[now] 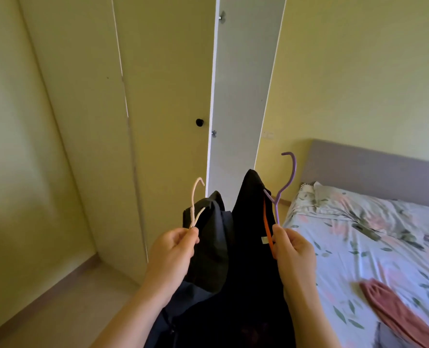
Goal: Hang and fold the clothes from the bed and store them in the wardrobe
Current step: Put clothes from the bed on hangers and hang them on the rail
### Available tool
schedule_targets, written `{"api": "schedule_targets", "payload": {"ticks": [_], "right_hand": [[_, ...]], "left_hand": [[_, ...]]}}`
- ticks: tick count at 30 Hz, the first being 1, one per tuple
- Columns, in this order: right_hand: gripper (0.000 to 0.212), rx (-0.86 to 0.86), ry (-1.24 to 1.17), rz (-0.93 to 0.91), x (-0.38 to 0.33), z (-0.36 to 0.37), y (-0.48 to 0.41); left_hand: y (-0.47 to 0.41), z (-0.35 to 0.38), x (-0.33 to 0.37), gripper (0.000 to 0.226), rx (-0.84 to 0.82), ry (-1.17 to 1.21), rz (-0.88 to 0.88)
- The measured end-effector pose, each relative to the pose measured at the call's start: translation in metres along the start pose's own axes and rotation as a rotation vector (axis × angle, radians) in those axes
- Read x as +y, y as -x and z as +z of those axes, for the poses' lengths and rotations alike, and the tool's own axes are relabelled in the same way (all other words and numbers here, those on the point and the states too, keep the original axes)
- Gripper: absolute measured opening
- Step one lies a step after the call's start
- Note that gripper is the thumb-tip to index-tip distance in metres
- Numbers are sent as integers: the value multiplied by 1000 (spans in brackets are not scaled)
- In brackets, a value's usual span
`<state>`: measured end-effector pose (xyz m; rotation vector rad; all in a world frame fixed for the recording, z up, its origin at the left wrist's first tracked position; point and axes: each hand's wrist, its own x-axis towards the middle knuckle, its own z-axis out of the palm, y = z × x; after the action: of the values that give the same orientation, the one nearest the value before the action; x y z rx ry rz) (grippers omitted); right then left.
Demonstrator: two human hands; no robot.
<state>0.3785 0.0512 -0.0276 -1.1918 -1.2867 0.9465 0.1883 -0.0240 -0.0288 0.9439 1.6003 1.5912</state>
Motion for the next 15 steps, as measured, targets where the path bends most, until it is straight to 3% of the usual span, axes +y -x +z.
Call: {"api": "schedule_targets", "payload": {"ticks": [4,15], "right_hand": [[43,61,65,-9,12,11,-26],[46,260,245,29,30,68,-95]], "left_hand": [[-38,10,-4,41,-69,-61,10],[-167,26,-20,37,-314,-98,44]]}}
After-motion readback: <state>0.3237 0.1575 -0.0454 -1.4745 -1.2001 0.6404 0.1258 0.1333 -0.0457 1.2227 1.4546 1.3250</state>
